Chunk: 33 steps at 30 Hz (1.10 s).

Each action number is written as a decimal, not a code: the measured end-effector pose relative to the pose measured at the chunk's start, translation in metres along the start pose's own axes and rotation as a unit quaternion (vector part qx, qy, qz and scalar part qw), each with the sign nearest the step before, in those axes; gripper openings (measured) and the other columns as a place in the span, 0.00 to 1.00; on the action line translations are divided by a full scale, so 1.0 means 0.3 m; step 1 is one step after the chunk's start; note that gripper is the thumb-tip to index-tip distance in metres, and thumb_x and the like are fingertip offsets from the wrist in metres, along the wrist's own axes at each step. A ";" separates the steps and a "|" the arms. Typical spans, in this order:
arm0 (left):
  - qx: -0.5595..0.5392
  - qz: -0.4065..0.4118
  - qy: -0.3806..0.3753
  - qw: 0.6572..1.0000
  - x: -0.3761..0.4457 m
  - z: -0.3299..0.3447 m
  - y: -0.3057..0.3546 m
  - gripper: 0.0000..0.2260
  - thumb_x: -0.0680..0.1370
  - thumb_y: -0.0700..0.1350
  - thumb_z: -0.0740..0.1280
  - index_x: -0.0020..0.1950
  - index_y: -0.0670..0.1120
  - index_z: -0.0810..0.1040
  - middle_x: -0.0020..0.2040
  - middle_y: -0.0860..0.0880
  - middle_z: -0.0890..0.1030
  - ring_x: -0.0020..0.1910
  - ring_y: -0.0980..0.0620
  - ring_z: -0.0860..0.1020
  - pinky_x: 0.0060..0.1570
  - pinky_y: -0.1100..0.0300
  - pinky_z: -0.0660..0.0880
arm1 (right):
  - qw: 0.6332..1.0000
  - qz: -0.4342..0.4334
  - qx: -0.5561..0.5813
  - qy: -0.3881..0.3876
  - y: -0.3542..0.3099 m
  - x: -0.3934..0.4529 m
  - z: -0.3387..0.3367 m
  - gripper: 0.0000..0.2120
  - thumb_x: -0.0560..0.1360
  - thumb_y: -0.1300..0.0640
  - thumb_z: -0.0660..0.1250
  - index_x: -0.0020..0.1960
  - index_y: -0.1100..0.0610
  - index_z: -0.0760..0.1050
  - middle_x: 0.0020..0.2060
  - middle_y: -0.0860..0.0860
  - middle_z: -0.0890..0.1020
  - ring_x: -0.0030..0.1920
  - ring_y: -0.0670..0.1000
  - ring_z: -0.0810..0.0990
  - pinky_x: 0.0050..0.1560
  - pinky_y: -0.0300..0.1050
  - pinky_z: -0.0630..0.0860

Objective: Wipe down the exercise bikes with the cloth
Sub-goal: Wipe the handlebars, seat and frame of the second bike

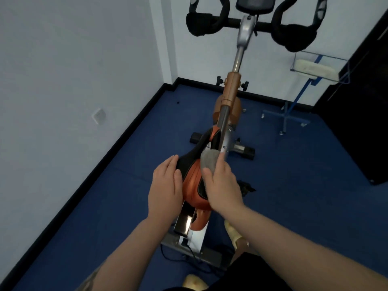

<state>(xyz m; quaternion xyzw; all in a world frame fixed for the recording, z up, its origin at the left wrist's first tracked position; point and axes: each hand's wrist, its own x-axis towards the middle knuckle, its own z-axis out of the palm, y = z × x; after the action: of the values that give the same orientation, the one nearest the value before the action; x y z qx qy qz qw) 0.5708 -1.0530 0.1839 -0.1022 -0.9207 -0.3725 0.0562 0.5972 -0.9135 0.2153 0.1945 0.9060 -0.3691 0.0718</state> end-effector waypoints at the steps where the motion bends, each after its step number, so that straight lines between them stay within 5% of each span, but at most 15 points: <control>1: -0.006 -0.003 0.001 1.000 -0.001 0.000 0.002 0.20 0.84 0.47 0.51 0.75 0.46 0.67 0.72 0.51 0.70 0.68 0.64 0.61 0.64 0.78 0.53 | 0.999 -0.027 -0.027 0.020 0.012 -0.058 0.024 0.33 0.82 0.44 0.49 0.79 0.53 0.37 0.79 0.53 0.49 0.77 0.55 0.54 0.74 0.55 0.59; 5: 0.007 -0.025 -0.009 1.000 0.011 -0.006 0.029 0.18 0.84 0.46 0.54 0.73 0.47 0.70 0.70 0.52 0.71 0.67 0.56 0.66 0.61 0.63 0.65 | 0.997 -0.052 -0.066 -0.001 0.054 -0.122 0.048 0.33 0.82 0.42 0.47 0.78 0.48 0.33 0.78 0.50 0.38 0.78 0.54 0.42 0.77 0.56 0.51; 8: 0.084 -0.065 -0.043 0.993 0.112 -0.031 0.048 0.11 0.83 0.48 0.56 0.62 0.48 0.73 0.59 0.49 0.74 0.54 0.54 0.67 0.47 0.56 0.66 | 1.000 -0.003 -0.012 -0.025 0.021 0.005 -0.001 0.31 0.83 0.43 0.48 0.79 0.49 0.36 0.79 0.53 0.50 0.75 0.57 0.59 0.70 0.56 0.65; 11: 0.170 -0.068 -0.084 0.980 0.184 -0.026 0.077 0.13 0.84 0.52 0.55 0.58 0.45 0.72 0.56 0.46 0.73 0.54 0.48 0.69 0.48 0.50 0.71 | 0.999 0.040 0.001 -0.026 -0.009 0.070 -0.023 0.31 0.83 0.43 0.48 0.80 0.53 0.39 0.75 0.57 0.61 0.69 0.59 0.69 0.64 0.55 0.70; 15: 0.135 -0.083 -0.050 0.986 0.169 0.015 0.068 0.12 0.83 0.53 0.55 0.58 0.47 0.72 0.55 0.48 0.72 0.55 0.50 0.67 0.43 0.54 0.68 | 0.998 -0.034 -0.051 0.001 0.015 -0.034 0.021 0.32 0.82 0.42 0.48 0.79 0.50 0.36 0.79 0.52 0.50 0.74 0.57 0.59 0.69 0.58 0.66; 21: 0.071 -0.100 -0.046 0.991 0.189 0.020 0.043 0.07 0.81 0.54 0.58 0.51 0.52 0.73 0.49 0.56 0.74 0.50 0.55 0.69 0.38 0.57 0.62 | 0.997 0.073 -0.003 -0.008 -0.064 0.223 -0.027 0.33 0.84 0.46 0.48 0.79 0.58 0.35 0.78 0.59 0.57 0.67 0.62 0.71 0.60 0.53 0.72; 28: 0.070 -0.118 -0.033 0.990 0.188 0.031 0.027 0.06 0.80 0.56 0.58 0.50 0.56 0.72 0.47 0.59 0.75 0.48 0.58 0.71 0.35 0.63 0.61 | 0.999 -0.034 -0.016 0.005 0.015 0.222 0.020 0.36 0.81 0.38 0.47 0.78 0.51 0.32 0.79 0.55 0.50 0.67 0.60 0.72 0.48 0.46 0.69; 31: 0.061 -0.129 -0.039 0.989 0.184 0.028 0.031 0.06 0.80 0.56 0.59 0.49 0.57 0.73 0.47 0.60 0.76 0.48 0.59 0.72 0.36 0.64 0.62 | 0.998 -0.011 0.052 0.015 0.007 0.363 -0.002 0.33 0.81 0.38 0.45 0.80 0.50 0.39 0.79 0.53 0.50 0.71 0.60 0.67 0.62 0.52 0.69; 33: 0.042 -0.143 -0.030 0.988 0.181 0.024 0.034 0.06 0.80 0.56 0.59 0.49 0.57 0.74 0.48 0.60 0.77 0.49 0.60 0.73 0.38 0.64 0.64 | 0.998 -0.056 0.028 0.015 0.001 0.469 -0.063 0.26 0.83 0.43 0.46 0.78 0.51 0.55 0.78 0.51 0.55 0.73 0.56 0.64 0.67 0.51 0.66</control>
<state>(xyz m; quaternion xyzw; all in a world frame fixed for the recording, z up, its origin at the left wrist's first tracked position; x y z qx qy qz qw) 0.5202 -1.0330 0.1953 0.0217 -0.9419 -0.3345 -0.0210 0.4691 -0.8579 0.1901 0.1513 0.9057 -0.3948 0.0316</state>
